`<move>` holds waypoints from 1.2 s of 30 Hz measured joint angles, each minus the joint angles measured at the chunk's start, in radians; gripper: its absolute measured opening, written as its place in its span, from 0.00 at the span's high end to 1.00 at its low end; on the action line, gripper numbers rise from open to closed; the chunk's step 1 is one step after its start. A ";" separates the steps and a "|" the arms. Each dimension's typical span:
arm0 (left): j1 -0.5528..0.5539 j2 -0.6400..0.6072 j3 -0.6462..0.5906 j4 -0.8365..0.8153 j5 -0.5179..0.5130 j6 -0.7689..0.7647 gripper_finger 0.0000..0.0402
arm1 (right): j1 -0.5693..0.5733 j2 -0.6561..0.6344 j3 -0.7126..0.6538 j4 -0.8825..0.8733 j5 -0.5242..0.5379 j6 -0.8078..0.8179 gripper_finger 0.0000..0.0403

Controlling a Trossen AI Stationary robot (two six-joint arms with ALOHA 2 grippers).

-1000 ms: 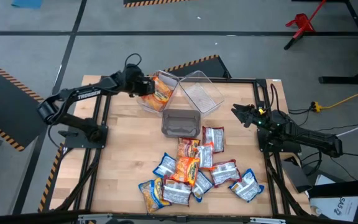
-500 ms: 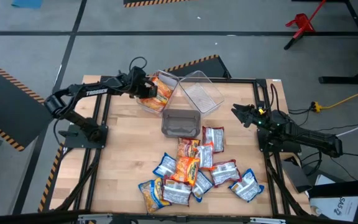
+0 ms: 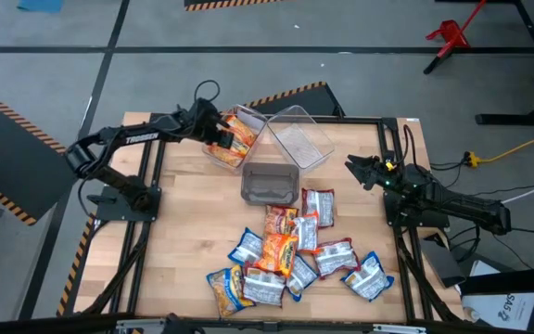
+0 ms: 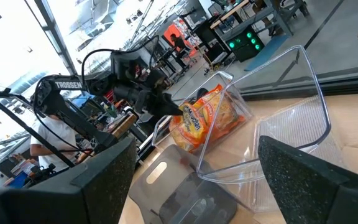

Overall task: Sort Maruchan noodles
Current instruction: Put the orange noodle pack into the left transparent bin

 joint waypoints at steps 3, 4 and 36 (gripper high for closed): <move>0.000 -0.041 0.000 0.000 -0.048 0.032 0.69 | 0.000 0.000 0.000 0.000 0.000 0.000 0.20; 0.000 -0.055 0.000 0.000 -0.064 0.042 0.69 | 0.000 0.000 0.000 0.000 0.000 0.000 0.20; -0.231 0.144 0.007 0.005 -0.353 0.244 0.70 | 0.000 0.000 0.000 0.000 0.000 -0.024 0.20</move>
